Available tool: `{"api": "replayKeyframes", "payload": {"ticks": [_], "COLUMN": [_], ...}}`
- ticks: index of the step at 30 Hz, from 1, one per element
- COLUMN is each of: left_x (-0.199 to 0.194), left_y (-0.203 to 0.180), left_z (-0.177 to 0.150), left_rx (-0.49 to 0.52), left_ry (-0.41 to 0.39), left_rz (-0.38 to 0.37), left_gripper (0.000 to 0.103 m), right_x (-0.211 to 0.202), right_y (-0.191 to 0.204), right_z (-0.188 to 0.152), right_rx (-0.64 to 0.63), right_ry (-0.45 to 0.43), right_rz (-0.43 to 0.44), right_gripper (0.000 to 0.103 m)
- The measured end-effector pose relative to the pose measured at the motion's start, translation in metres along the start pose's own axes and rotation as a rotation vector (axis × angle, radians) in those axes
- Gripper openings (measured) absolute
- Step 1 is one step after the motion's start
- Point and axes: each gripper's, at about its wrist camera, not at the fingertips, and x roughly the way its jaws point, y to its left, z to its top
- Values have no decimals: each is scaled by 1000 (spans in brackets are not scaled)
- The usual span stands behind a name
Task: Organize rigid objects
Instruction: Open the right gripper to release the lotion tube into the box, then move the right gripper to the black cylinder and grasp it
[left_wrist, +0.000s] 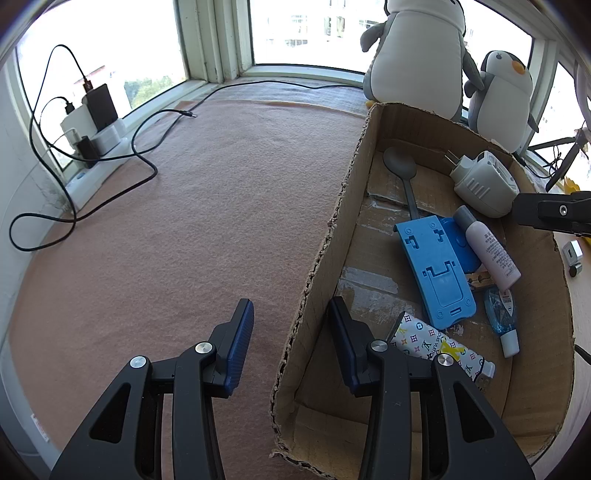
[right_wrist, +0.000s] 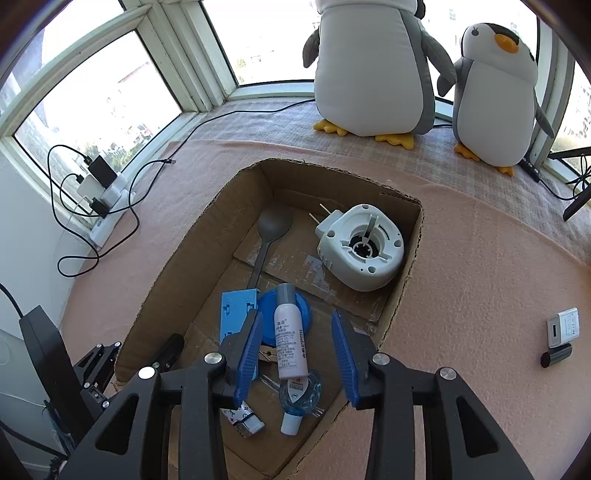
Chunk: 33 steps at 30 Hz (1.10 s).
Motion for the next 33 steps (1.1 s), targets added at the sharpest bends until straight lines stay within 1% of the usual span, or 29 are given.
{"api": "replayKeyframes", "payload": {"ticks": [10, 16, 21, 25, 29, 33], "left_x": [0, 0, 0, 0, 0, 0], "left_y": [0, 0, 0, 1, 1, 1], "left_z": [0, 0, 0, 0, 0, 0], "left_rx": [0, 0, -1, 2, 4, 5], "left_ry": [0, 0, 0, 0, -1, -1], "left_rz": [0, 0, 0, 1, 2, 2], "left_gripper": [41, 41, 41, 41, 41, 41], "right_x": [-6, -12, -21, -32, -41, -50], "right_y": [2, -1, -8, -24, -48, -78], "right_z": [-3, -5, -8, -13, -21, -31], "right_rx": [-12, -11, 3, 41, 106, 172], "right_ry": [-8, -23, -46, -63, -72, -84], "right_rz": [-4, -10, -22, -25, -36, -74], "right_gripper": [38, 43, 50, 50, 50, 50]}}
